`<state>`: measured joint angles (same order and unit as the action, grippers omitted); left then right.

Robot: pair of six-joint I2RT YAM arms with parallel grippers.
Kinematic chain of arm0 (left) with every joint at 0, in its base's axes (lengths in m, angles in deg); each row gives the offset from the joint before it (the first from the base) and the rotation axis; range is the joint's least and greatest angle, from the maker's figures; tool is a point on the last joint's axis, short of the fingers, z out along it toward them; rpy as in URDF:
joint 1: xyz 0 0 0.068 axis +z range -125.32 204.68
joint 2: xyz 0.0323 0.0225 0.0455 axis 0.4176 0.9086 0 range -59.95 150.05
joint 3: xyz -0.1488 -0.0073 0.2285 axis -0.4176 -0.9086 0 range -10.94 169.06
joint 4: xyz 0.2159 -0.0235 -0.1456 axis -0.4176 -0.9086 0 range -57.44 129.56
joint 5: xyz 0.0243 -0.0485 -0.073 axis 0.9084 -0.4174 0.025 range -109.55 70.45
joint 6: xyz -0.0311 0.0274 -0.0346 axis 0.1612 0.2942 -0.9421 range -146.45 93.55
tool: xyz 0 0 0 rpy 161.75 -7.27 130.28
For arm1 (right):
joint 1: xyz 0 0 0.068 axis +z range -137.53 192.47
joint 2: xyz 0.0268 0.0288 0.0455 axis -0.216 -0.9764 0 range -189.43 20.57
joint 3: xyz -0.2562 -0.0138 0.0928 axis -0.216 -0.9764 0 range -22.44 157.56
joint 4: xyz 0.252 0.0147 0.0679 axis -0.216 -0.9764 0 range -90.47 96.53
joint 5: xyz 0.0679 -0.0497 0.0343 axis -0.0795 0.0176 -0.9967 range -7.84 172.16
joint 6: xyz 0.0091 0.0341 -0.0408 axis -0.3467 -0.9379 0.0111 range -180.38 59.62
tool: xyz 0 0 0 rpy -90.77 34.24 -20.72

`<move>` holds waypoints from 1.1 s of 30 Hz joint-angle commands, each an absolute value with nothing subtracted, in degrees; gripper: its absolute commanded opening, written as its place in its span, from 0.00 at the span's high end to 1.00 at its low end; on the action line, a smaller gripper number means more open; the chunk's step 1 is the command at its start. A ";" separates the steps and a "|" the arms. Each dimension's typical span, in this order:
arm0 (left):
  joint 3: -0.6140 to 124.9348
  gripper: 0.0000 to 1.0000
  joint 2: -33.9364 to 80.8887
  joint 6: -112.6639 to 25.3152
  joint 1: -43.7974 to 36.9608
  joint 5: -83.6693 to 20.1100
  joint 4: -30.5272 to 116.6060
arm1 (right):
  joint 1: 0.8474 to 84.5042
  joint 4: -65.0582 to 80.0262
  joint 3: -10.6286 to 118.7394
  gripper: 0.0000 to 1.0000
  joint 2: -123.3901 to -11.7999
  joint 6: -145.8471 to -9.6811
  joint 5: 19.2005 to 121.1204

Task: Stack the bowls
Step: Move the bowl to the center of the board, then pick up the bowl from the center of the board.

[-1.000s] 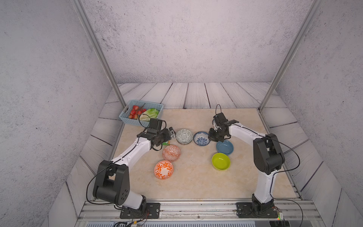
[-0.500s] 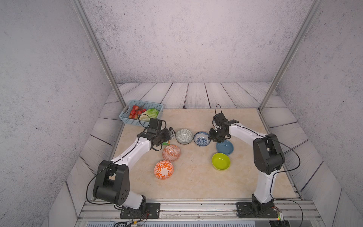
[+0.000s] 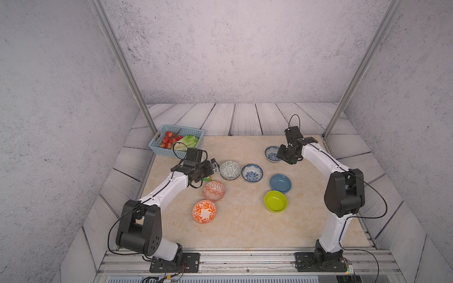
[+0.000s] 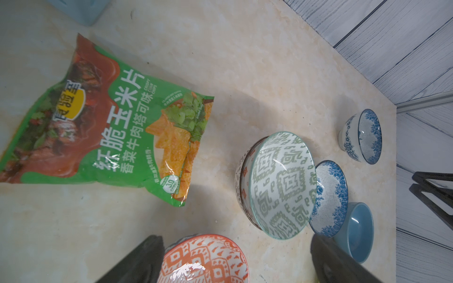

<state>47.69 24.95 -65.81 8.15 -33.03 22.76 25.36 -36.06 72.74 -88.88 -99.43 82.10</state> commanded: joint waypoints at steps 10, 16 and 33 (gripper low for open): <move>45.89 0.00 23.88 -66.49 10.03 -34.61 24.85 | 22.01 -37.53 83.21 0.50 -98.90 -100.02 87.97; 45.68 0.00 24.55 -67.14 10.48 -35.46 25.82 | 21.57 -39.39 85.79 0.51 -103.59 -99.67 84.87; 45.88 0.00 25.56 -67.59 10.79 -36.67 26.74 | 21.12 -35.51 81.98 0.70 -105.04 -100.45 80.36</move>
<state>46.16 24.95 -67.51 10.40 -36.11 26.08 21.49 -35.68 82.66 -103.92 -100.17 81.41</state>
